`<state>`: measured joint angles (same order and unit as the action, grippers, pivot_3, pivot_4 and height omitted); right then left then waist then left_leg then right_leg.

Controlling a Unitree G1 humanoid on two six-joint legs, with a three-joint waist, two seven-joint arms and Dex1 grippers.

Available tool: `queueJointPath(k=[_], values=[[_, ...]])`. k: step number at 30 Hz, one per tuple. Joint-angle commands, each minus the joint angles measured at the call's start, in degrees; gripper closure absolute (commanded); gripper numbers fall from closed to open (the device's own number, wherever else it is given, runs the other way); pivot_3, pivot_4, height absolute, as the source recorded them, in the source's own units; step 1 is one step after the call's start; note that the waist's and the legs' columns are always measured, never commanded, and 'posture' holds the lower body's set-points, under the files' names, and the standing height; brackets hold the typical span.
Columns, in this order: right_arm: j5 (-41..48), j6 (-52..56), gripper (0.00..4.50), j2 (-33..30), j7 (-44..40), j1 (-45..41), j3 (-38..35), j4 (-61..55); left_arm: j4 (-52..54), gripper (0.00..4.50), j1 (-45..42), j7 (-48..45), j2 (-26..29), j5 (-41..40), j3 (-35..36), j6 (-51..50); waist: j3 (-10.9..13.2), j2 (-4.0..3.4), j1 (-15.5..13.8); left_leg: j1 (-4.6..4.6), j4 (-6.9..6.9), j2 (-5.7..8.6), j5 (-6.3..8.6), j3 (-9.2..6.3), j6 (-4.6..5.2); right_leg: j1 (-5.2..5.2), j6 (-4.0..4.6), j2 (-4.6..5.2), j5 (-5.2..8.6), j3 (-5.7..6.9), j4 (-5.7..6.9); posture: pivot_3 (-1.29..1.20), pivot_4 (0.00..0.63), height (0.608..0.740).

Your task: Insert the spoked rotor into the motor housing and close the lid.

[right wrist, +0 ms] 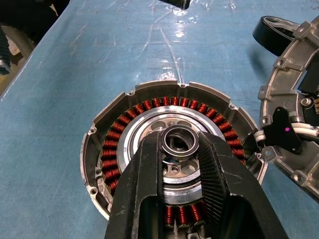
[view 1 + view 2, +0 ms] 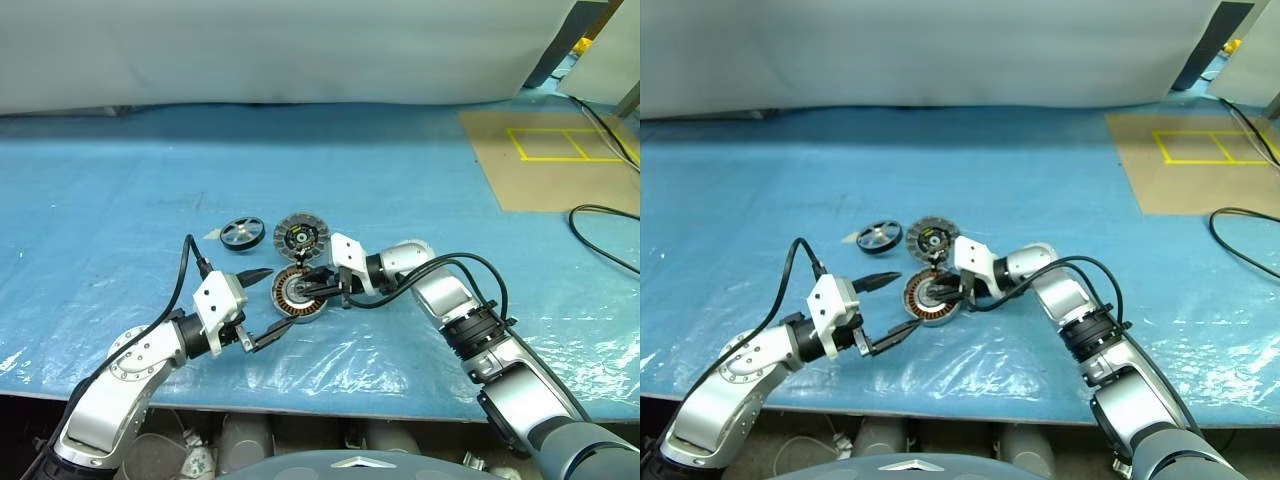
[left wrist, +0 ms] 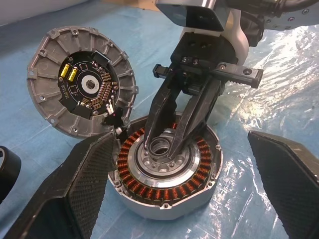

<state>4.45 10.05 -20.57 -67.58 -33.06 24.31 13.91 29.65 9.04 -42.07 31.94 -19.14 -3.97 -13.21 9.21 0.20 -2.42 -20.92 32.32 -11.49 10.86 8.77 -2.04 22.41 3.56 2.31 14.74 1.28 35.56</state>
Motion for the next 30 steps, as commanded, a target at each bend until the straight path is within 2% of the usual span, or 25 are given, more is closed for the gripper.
queueJointPath(k=[1, 23, 25, 28, 30], values=[[0.0, -0.2, 3.84, -0.4, -0.8, -0.5, -0.3, -0.7, 0.8, 0.0, -0.3, -0.2, 0.0, -0.6, 0.8, 0.5, 0.0, 0.0, 0.0, 0.0, 0.0, 0.0, 0.0, 0.0, 0.0, 0.0, 0.0, 0.0, 0.0, 0.0, 0.0, 0.0, 0.15, 0.74], [-1.9, -2.4, 3.84, 0.5, -0.9, -1.1, 0.4, 1.1, -0.6, 0.0, 0.8, -0.2, -0.6, 0.5, 0.1, 2.0, 0.0, 0.0, 0.0, 0.02, 0.02, -0.01, 0.0, 0.0, 0.01, -0.01, 0.0, 0.0, 0.0, 0.0, 0.03, 0.0, 0.15, 0.74], [-2.0, -2.4, 3.13, 0.3, -1.5, -1.1, 0.5, 1.2, -0.7, 0.0, 0.7, -0.3, -0.6, 0.5, 0.2, 2.1, 0.0, 0.0, 0.0, 0.02, 0.02, -0.01, 0.0, 0.0, 0.01, -0.01, 0.0, 0.0, 0.0, 0.0, 0.03, 0.0, 0.15, 0.74], [-2.2, -2.4, 2.29, 0.3, -1.5, -1.2, 0.3, 1.4, -0.8, 0.0, 0.4, -0.3, -0.5, 0.3, 0.4, 2.0, 0.0, 0.0, 0.0, 0.02, 0.03, 0.0, 0.0, 0.0, 0.01, -0.01, 0.0, 0.0, 0.0, 0.0, 0.04, 0.0, 0.15, 0.74], [-2.4, -2.8, 2.29, 0.4, -1.2, -1.3, 0.1, 1.6, -0.9, 0.0, 0.1, -0.3, -0.5, 0.3, 0.4, 1.9, 0.0, 0.0, 0.0, 0.02, 0.03, -0.01, 0.0, 0.0, 0.01, -0.01, 0.0, 0.0, 0.0, 0.0, 0.04, 0.0, 0.15, 0.74]])
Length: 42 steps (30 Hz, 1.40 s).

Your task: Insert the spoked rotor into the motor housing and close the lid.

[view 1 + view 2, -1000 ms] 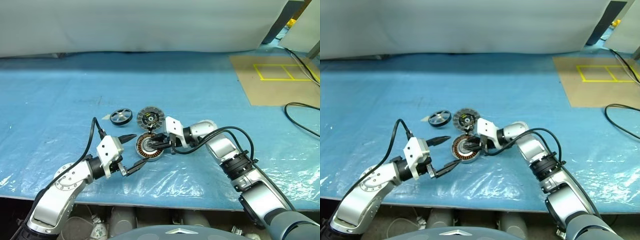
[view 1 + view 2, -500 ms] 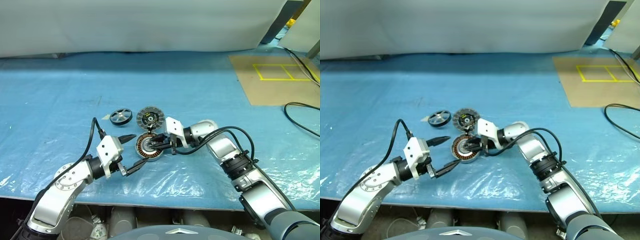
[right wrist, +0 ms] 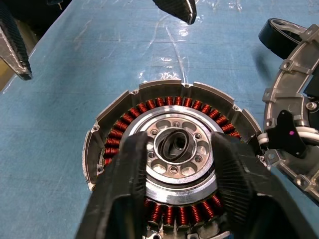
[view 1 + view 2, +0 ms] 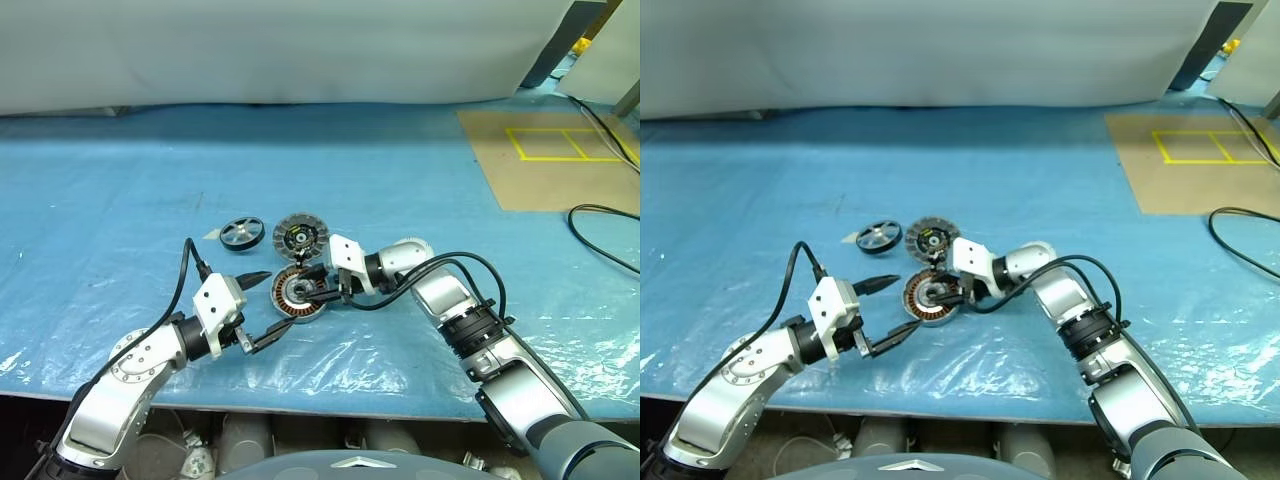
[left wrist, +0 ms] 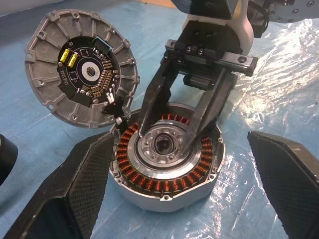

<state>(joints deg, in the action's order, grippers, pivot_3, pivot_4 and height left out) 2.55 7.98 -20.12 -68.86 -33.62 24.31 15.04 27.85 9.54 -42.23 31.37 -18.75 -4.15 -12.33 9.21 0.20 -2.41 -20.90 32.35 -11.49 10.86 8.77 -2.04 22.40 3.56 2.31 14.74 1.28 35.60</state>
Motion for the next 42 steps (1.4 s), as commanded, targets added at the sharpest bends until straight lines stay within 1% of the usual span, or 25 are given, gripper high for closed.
queueJointPath(k=[1, 6, 10, 12, 14, 15, 17, 18, 23, 30, 33, 36, 38, 42], values=[[-0.3, -0.6, 2.29, -0.1, 0.1, -0.8, -0.1, 0.4, 0.9, 0.0, -0.4, -0.2, 0.0, -0.1, 0.5, 1.0, 0.0, 0.0, 0.0, 0.0, 0.0, 0.0, 0.0, 0.0, 0.0, 0.0, 0.0, 0.0, 0.0, 0.0, 0.01, 0.0, 0.15, 0.74], [1.5, 1.0, 2.29, -0.5, -0.5, -1.5, -1.9, -0.8, 0.8, 0.0, -0.8, -0.1, -0.1, -0.1, 0.2, 0.9, 0.0, 0.0, 0.0, 0.0, 0.01, 0.0, 0.0, 0.0, 0.0, 0.0, 0.0, 0.0, 0.0, 0.0, 0.03, 0.0, 0.15, 0.74], [5.0, 4.8, 2.29, -0.5, -1.6, -2.5, -4.6, -3.1, 0.9, 0.0, -1.0, 0.0, -0.2, -0.1, 0.0, 0.7, 0.0, 0.0, 0.0, -0.02, 0.02, 0.0, 0.0, 0.0, 0.0, 0.01, 0.0, 0.0, 0.0, 0.0, 0.03, 0.0, 0.15, 0.74], [5.7, 5.5, 2.69, -0.7, -2.2, -2.6, -5.0, -3.5, 0.8, 0.0, -1.1, 0.0, -0.3, -0.1, 0.0, 0.7, 0.0, 0.0, 0.0, -0.02, 0.02, 0.0, 0.0, 0.0, 0.0, 0.02, 0.0, 0.0, 0.0, 0.0, 0.02, 0.0, 0.15, 0.74], [5.9, 5.4, 3.18, -0.7, -2.3, -2.4, -5.0, -3.6, 0.6, 0.0, -1.2, -0.1, -0.4, -0.2, -0.1, 0.7, 0.0, 0.0, 0.0, -0.02, 0.01, 0.0, 0.0, 0.0, 0.0, 0.02, 0.0, 0.0, 0.0, 0.0, 0.02, 0.0, 0.15, 0.74], [5.8, 5.3, 3.59, -0.5, -2.3, -2.1, -4.6, -3.6, 0.5, 0.0, -1.3, -0.1, -0.4, -0.2, -0.1, 0.6, 0.0, 0.0, 0.0, -0.02, 0.01, -0.01, 0.0, 0.0, 0.0, 0.02, 0.0, -0.01, 0.0, 0.0, 0.02, 0.0, 0.15, 0.74], [5.5, 5.2, 4.23, 0.0, -2.1, -1.8, -3.9, -3.6, 0.4, 0.0, -1.4, -0.3, -0.3, -0.4, 0.1, 0.7, 0.0, 0.0, 0.0, -0.03, 0.01, -0.01, 0.0, 0.0, 0.0, 0.04, 0.01, -0.01, 0.0, 0.0, 0.03, 0.0, 0.15, 0.74], [5.4, 5.2, 4.47, 0.2, -2.0, -1.8, -3.8, -3.6, 0.3, 0.0, -1.4, -0.5, -0.3, -0.5, 0.1, 0.7, 0.0, 0.0, 0.0, -0.02, 0.01, -0.01, 0.0, 0.0, 0.0, 0.03, 0.01, -0.01, 0.0, 0.0, 0.03, 0.0, 0.15, 0.74], [3.6, 4.0, 4.47, 1.9, -0.8, -2.7, -2.3, -1.2, -0.1, 0.0, -1.7, -0.8, 0.0, -0.7, 0.6, 0.6, 0.0, 0.0, 0.0, -0.03, 0.01, 0.0, 0.0, 0.0, 0.0, 0.04, 0.01, 0.0, 0.0, 0.0, 0.03, 0.0, 0.15, 0.74], [2.0, 3.9, 4.47, 2.6, -0.1, -2.8, -1.1, 0.6, -1.0, 0.0, -0.6, -1.0, -0.5, 0.3, 0.0, 1.9, 0.0, 0.0, 0.0, -0.05, 0.01, 0.0, 0.0, 0.0, 0.0, 0.04, 0.01, 0.0, 0.0, 0.0, 0.03, 0.0, 0.15, 0.74], [0.0, 3.2, 4.47, 2.5, 1.1, -2.4, -0.1, 3.4, -1.3, 0.0, -0.3, -0.9, -0.7, 0.7, -0.4, 2.6, 0.0, 0.0, 0.0, -0.04, 0.01, 0.0, 0.0, 0.0, -0.01, 0.03, 0.01, 0.0, 0.0, 0.0, 0.03, 0.0, 0.15, 0.74], [-1.3, 2.9, 4.47, 1.0, -0.4, -0.9, 1.5, 4.3, -1.4, 0.0, -0.4, -0.8, -0.9, 1.1, -0.7, 2.8, 0.0, -0.01, 0.0, 0.03, 0.02, -0.01, 0.0, 0.0, 0.0, -0.01, 0.01, 0.0, 0.0, 0.0, 0.04, 0.0, 0.15, 0.74], [-2.2, 3.0, 4.47, 0.8, 0.6, -0.4, 1.8, 5.0, -1.4, 0.0, -0.4, -0.8, -1.0, 1.2, -0.7, 2.9, 0.0, -0.01, 0.0, 0.07, 0.02, -0.01, 0.0, 0.0, 0.0, -0.05, 0.01, 0.02, 0.0, 0.0, 0.04, 0.0, 0.15, 0.74], [-2.1, 3.3, 4.47, 0.9, 0.8, -0.4, 1.8, 4.9, -1.1, 0.0, -0.6, -0.8, -1.2, 1.2, -0.8, 2.5, 0.0, -0.01, 0.0, 0.27, 0.02, -0.01, 0.01, 0.0, 0.0, -0.22, 0.01, 0.02, 0.01, -0.01, 0.04, 0.0, 0.15, 0.74]])
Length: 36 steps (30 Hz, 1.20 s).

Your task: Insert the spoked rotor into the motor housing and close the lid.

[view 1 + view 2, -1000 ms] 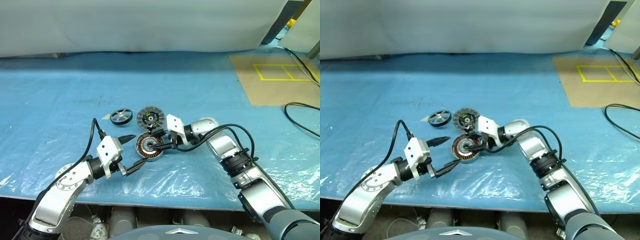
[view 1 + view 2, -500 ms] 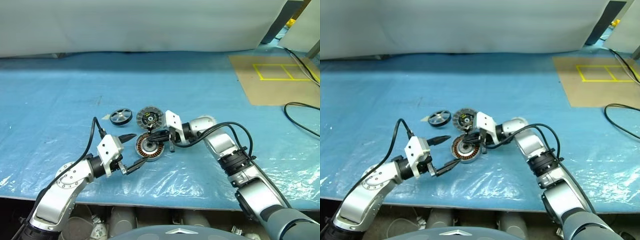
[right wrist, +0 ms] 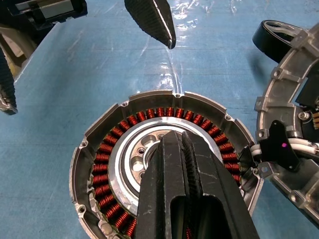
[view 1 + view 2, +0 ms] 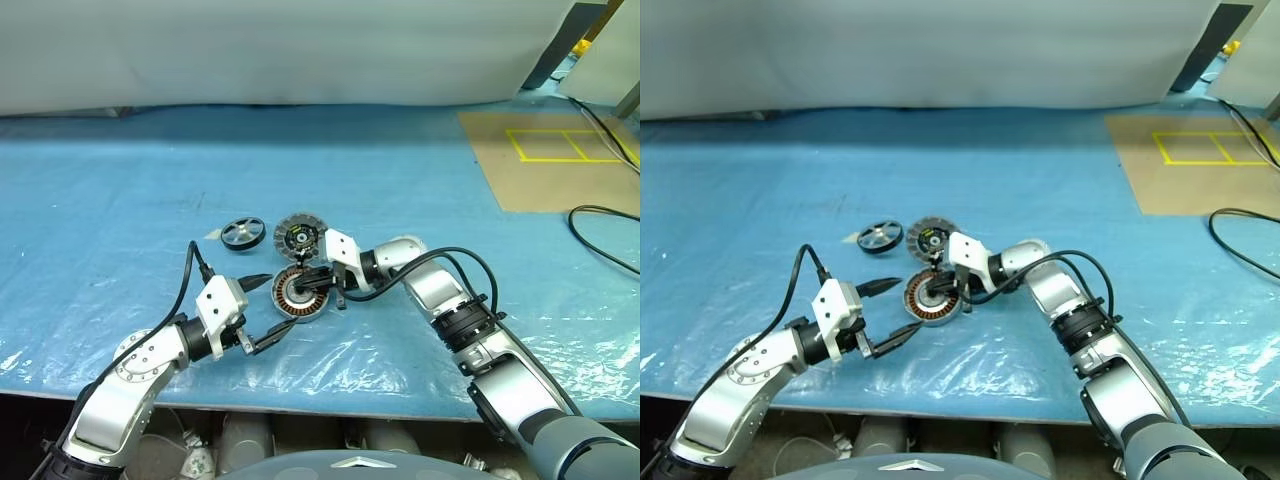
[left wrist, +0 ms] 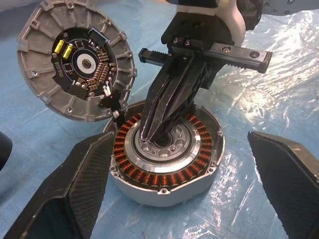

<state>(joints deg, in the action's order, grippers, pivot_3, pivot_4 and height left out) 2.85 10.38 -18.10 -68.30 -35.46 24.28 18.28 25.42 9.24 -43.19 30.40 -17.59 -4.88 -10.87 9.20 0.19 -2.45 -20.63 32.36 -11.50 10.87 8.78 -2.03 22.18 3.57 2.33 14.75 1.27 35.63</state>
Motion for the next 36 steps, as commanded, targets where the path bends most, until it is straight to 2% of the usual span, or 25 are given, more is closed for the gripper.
queueJointPath(k=[1, 6, 10, 18, 22, 26, 31, 36], values=[[-2.0, 1.3, 4.47, -1.1, -0.1, 1.5, 1.7, 1.3, 1.4, 0.0, -0.4, 0.2, -0.2, 0.0, -0.1, 0.9, 0.0, 0.0, 0.0, 0.03, 0.0, 0.0, 0.01, 0.0, 0.01, -0.02, 0.0, 0.0, 0.0, 0.0, 0.0, 0.0, 0.15, 0.74], [3.6, 3.7, 4.47, 0.6, -1.3, 1.4, -2.0, -2.5, 2.2, 0.0, -1.2, 0.3, -0.3, -0.3, -0.3, -0.1, 0.0, 0.0, -0.1, 0.04, -0.01, 0.0, 0.02, 0.0, 0.04, -0.04, 0.0, 0.0, 0.0, -0.01, -0.02, 0.0, 0.15, 0.74], [7.2, 6.6, 4.47, 1.2, -3.3, -0.3, -3.7, -5.3, 2.6, 0.0, -1.7, 0.3, -0.2, -0.7, -0.2, -1.0, 0.0, -0.01, 0.0, -0.29, -0.02, 0.0, 0.0, 0.0, 0.01, 0.25, 0.01, -0.02, 0.0, -0.01, -0.02, 0.0, 0.15, 0.74], [5.7, 5.7, 4.47, 2.6, -2.2, -0.3, -2.2, -4.0, 3.3, 0.0, -1.9, 0.6, -0.2, -1.1, 0.0, -2.0, 0.0, 0.0, 0.0, -0.37, -0.03, 0.0, -0.01, 0.0, 0.0, 0.35, 0.01, -0.01, 0.0, 0.01, 0.0, 0.0, 0.15, 0.74], [1.6, 4.3, 4.47, 3.7, 2.7, -1.0, -1.1, 1.3, 3.4, 0.0, -1.4, 0.7, -0.3, -1.0, 0.0, -1.9, 0.0, -0.01, 0.0, -0.35, -0.01, 0.0, -0.01, 0.0, -0.01, 0.33, 0.01, 0.0, 0.0, 0.01, 0.01, 0.0, 0.15, 0.74], [-5.1, -1.0, 4.47, 0.0, 2.3, 0.6, 4.1, 5.4, 3.6, 0.0, -1.1, 1.0, -0.4, -1.0, 0.0, -1.8, 0.0, -0.03, 0.0, -0.21, -0.01, 0.0, -0.01, 0.0, -0.02, 0.2, 0.01, 0.0, 0.0, 0.01, 0.0, 0.0, 0.15, 0.74], [2.6, 4.7, 4.47, 0.9, -0.9, 1.0, -0.3, -0.3, 3.7, 0.0, -0.7, 1.0, -0.4, -1.0, -0.2, -1.7, 0.0, -0.03, -0.3, 0.13, -0.01, 0.03, 0.12, 0.01, 0.19, -0.13, 0.01, 0.06, 0.01, 0.0, -0.02, 0.0, 0.15, 0.74], [9.4, 7.4, 4.47, 3.3, -1.5, -0.7, -5.4, -4.9, 3.6, 0.0, -1.3, 0.9, -0.7, -0.9, -0.8, -1.9, 0.0, -0.04, -0.1, -0.18, -0.02, -0.01, 0.08, 0.01, 0.15, 0.16, 0.02, 0.01, 0.0, -0.01, -0.01, 0.0, 0.15, 0.74]])
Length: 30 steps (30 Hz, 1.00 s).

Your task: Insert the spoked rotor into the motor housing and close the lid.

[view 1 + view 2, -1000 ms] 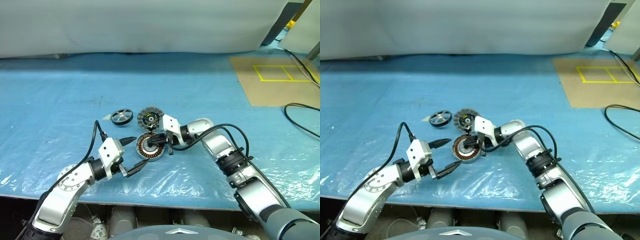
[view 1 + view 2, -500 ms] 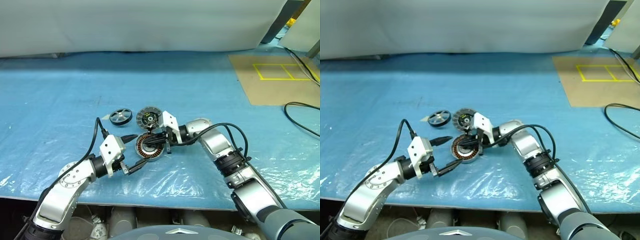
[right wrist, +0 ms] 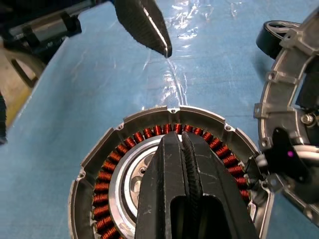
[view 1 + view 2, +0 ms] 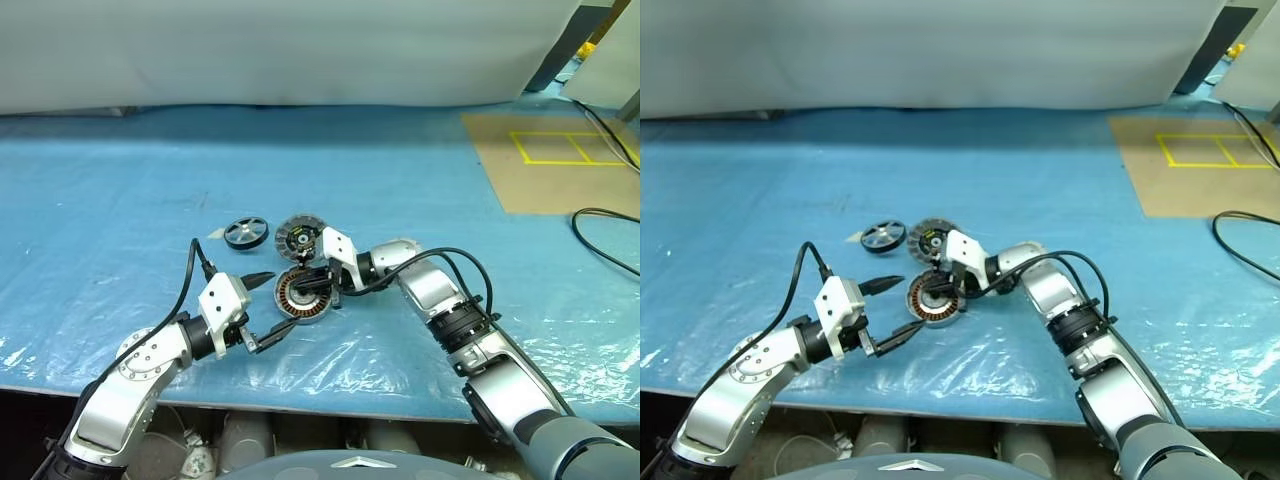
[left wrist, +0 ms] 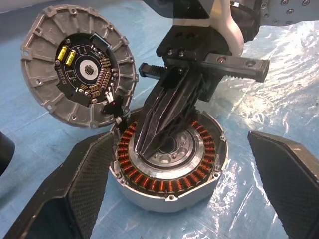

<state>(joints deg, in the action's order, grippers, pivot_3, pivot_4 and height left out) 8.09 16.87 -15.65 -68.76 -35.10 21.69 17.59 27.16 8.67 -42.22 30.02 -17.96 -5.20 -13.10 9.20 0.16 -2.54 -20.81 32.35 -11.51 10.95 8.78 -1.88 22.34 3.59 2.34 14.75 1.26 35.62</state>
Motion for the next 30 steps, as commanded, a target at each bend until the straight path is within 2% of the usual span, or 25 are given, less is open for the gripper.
queueJointPath(k=[1, 8, 11, 17, 24, 30], values=[[4.7, 1.2, 4.47, 0.9, -1.2, -1.6, -3.3, -4.7, 1.8, 0.0, -1.0, 0.0, -0.4, -0.6, -0.5, 0.2, 0.0, 0.0, 0.0, -0.16, 0.0, -0.01, -0.08, 0.0, -0.12, 0.16, 0.0, -0.02, 0.0, 0.0, 0.04, 0.0, 0.15, 0.74], [3.8, 2.1, 4.47, 0.2, -1.5, -1.2, -1.8, -5.5, 2.2, 0.0, -0.9, 0.0, -0.4, -0.7, -0.6, -0.1, 0.0, 0.0, 0.1, -0.29, -0.02, 0.0, -0.1, 0.0, -0.16, 0.28, 0.0, -0.02, -0.01, 0.03, 0.04, 0.0, 0.15, 0.74], [-0.8, -0.7, 4.47, -0.9, -0.1, -0.6, 0.9, -2.1, 2.5, 0.0, -0.7, 0.1, -0.3, -0.8, -0.5, -0.2, 0.0, 0.0, 0.1, -0.27, -0.01, 0.0, -0.1, 0.0, -0.17, 0.26, 0.0, -0.02, 0.0, 0.02, 0.04, 0.0, 0.15, 0.74], [-4.7, -2.6, 4.47, -2.5, 1.4, 0.6, 2.8, 3.9, 3.1, 0.0, -0.1, 0.2, -0.3, -0.8, -0.3, -0.4, 0.0, -0.02, 0.1, -0.12, 0.01, -0.01, -0.1, 0.01, -0.17, 0.13, 0.01, -0.01, 0.0, 0.01, 0.04, 0.0, 0.15, 0.74], [1.8, 1.3, 4.47, -1.1, -0.1, 0.6, -0.4, -2.9, 3.4, 0.0, -0.9, 0.6, -0.3, -1.0, -0.2, -1.2, 0.0, -0.02, 0.0, 0.01, 0.05, 0.0, -0.09, 0.0, -0.16, -0.03, 0.01, 0.01, 0.0, 0.01, 0.03, 0.0, 0.15, 0.74], [5.1, 1.9, 4.47, 0.1, -0.9, -0.5, -2.5, -6.6, 3.3, 0.0, -1.4, 0.4, -0.3, -1.0, -0.5, -1.5, 0.0, -0.02, 0.2, -0.26, 0.03, -0.02, -0.1, 0.0, -0.17, 0.25, 0.01, -0.02, 0.0, 0.01, 0.04, 0.0, 0.15, 0.74]])
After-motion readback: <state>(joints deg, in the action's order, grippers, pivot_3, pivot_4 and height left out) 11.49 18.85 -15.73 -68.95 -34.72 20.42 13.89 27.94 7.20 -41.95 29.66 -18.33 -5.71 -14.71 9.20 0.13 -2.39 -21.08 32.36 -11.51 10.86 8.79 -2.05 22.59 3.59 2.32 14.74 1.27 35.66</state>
